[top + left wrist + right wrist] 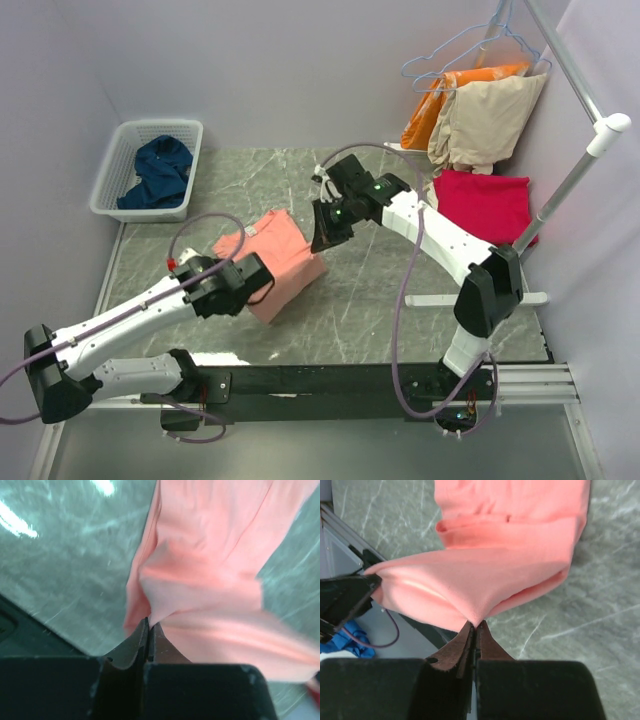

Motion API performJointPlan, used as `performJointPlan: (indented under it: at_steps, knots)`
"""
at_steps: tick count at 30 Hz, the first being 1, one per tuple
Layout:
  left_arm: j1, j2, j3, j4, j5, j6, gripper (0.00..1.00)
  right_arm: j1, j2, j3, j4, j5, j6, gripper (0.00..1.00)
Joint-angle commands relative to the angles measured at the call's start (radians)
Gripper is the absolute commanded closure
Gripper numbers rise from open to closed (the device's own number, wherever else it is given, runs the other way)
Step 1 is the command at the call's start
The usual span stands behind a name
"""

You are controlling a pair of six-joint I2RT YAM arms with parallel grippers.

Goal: Fold and stack the t-shirts
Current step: Fold the tshirt

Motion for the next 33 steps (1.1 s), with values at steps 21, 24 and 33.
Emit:
performJointPlan:
  at_steps: [21, 24, 33]
  knots:
    - [0.675, 0.501, 0.213, 0.391, -0.110, 0.623, 0.99, -0.100, 0.675, 0.667, 0.184, -0.191, 0.110, 0.94]
    - [0.723, 0.561, 0.247, 0.422, -0.143, 0.614, 0.93, -0.123, 0.652, 0.604, 0.305, -0.242, 0.137, 0.76]
    - [0.793, 0.699, 0.368, 0.645, -0.168, 0.775, 0.40, -0.191, 0.578, 0.504, 0.405, -0.220, 0.135, 0.63]
